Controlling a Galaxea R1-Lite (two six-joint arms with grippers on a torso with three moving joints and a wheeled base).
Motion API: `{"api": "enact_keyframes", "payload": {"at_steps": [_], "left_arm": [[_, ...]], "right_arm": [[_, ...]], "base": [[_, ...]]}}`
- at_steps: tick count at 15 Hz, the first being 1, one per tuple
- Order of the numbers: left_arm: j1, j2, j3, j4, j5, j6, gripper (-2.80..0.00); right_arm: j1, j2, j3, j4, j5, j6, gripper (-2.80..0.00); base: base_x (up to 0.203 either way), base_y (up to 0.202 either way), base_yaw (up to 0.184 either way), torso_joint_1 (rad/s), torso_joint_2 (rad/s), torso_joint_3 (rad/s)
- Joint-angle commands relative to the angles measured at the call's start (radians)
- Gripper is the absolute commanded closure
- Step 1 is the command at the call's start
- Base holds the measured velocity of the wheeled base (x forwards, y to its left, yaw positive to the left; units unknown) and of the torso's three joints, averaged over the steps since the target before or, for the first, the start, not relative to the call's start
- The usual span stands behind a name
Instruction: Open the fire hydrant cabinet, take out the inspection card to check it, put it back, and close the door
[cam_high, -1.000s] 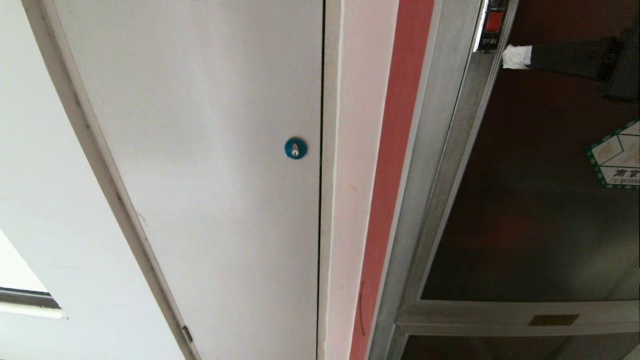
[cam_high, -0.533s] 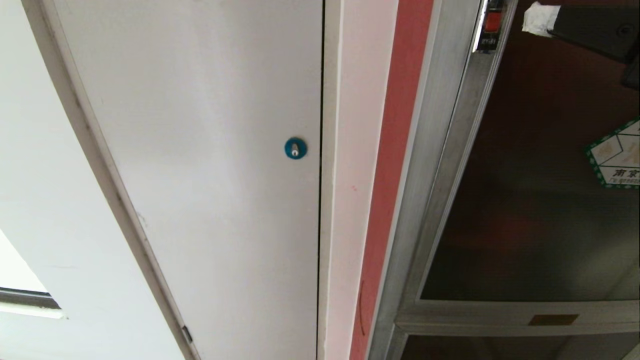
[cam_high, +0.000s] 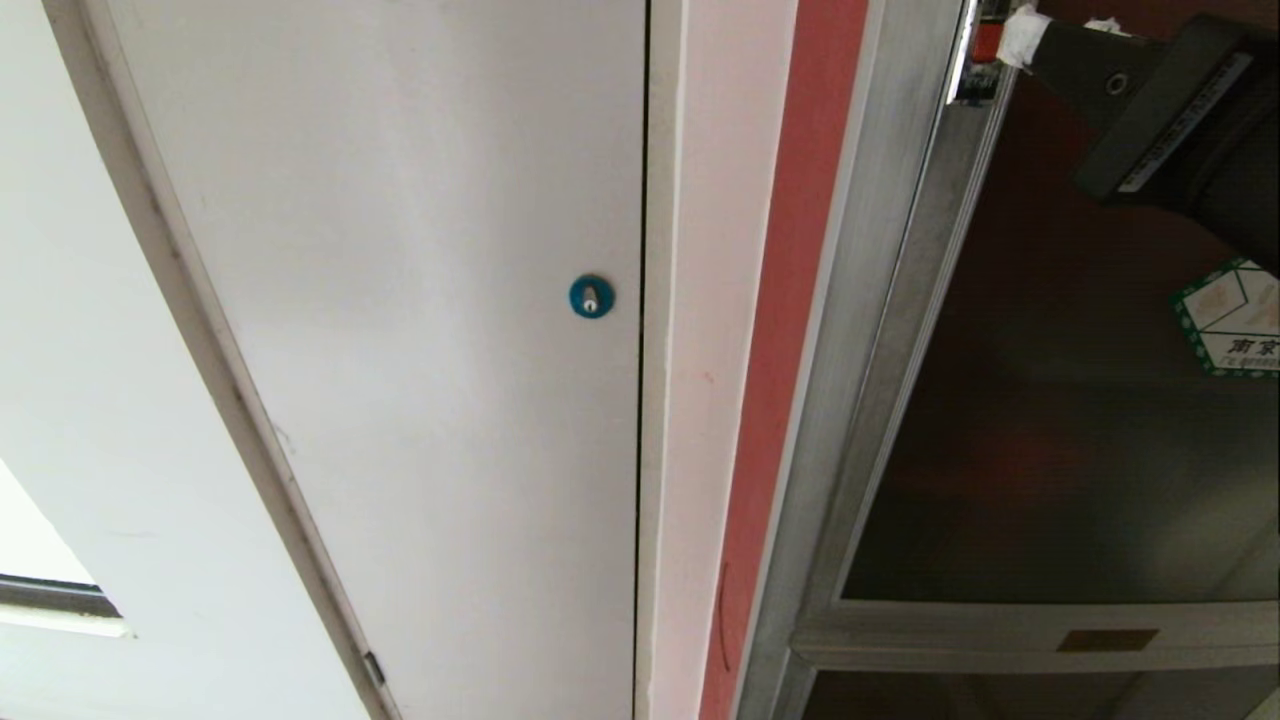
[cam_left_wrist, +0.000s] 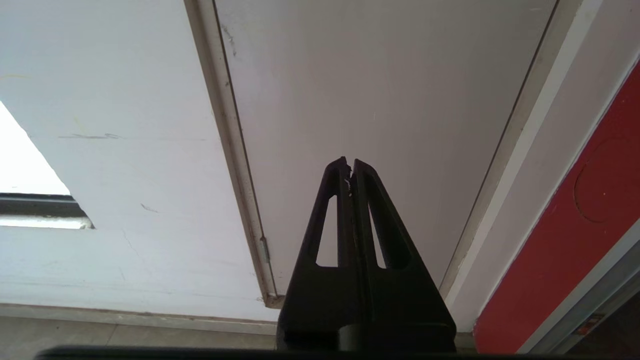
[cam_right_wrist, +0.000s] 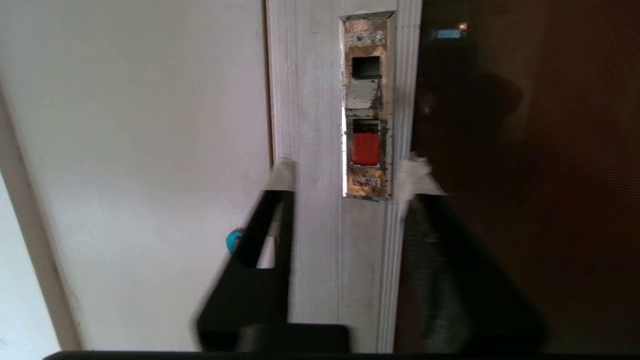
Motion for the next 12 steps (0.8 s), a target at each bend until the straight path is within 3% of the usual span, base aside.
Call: {"api": "enact_keyframes", "payload": {"at_steps": [1, 5, 12], "left_arm": [[0.000, 0.001, 0.000, 0.000, 0.000, 0.000, 0.00], [0.000, 0.000, 0.000, 0.000, 0.000, 0.000, 0.00], [0.000, 0.001, 0.000, 0.000, 0.000, 0.000, 0.00]], "right_arm": [[0.000, 0.034, 0.001, -0.028, -0.003, -0.006, -2.80], [-0.014, 0.107, -0.034, -0.138, -0.061, -0.054, -2.80], [-0.072, 0.159, -0.100, -0.149, -0.076, -0.071, -2.80]], "base": [[0.000, 0.000, 0.000, 0.000, 0.00, 0.000], [0.000, 0.000, 0.000, 0.000, 0.00, 0.000], [0.000, 0.000, 0.000, 0.000, 0.00, 0.000]]}}
